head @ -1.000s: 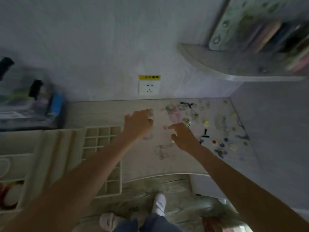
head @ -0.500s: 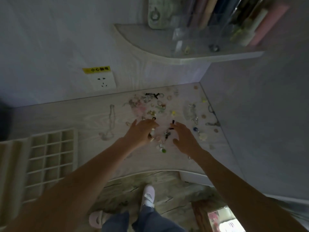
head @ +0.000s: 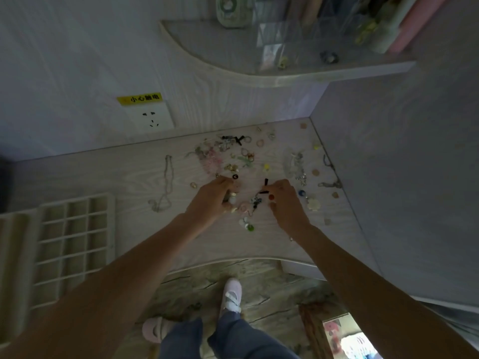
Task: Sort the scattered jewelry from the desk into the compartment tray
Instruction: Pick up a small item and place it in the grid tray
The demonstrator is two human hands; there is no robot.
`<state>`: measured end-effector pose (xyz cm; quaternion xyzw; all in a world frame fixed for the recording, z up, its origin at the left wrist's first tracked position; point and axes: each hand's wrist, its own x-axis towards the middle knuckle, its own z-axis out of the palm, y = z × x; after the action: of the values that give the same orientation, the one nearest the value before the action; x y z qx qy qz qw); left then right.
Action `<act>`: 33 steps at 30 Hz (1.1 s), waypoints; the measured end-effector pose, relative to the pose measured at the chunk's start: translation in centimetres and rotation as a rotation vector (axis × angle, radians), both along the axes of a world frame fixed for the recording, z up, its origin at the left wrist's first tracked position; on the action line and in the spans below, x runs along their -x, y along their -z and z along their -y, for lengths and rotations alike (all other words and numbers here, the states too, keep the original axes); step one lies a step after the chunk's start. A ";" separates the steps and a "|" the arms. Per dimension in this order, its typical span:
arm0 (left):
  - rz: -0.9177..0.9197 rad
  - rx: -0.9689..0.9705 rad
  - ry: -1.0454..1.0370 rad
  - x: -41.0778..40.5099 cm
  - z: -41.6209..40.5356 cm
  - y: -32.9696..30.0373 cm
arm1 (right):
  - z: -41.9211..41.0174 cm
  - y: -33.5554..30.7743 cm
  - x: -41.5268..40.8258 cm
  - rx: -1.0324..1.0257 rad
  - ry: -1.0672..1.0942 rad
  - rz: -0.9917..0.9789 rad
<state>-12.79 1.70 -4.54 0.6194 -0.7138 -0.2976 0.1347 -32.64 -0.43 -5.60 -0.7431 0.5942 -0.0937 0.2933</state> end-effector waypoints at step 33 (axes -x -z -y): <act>-0.219 -0.014 -0.239 1.4 -1.1 -2.9 | -0.6 -4.6 -2.1 -0.161 0.186 0.423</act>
<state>-14.19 2.84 -1.66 0.6646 -0.6140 -0.3505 0.2419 -30.53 0.12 -0.98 -0.6231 0.5911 -0.2261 0.4596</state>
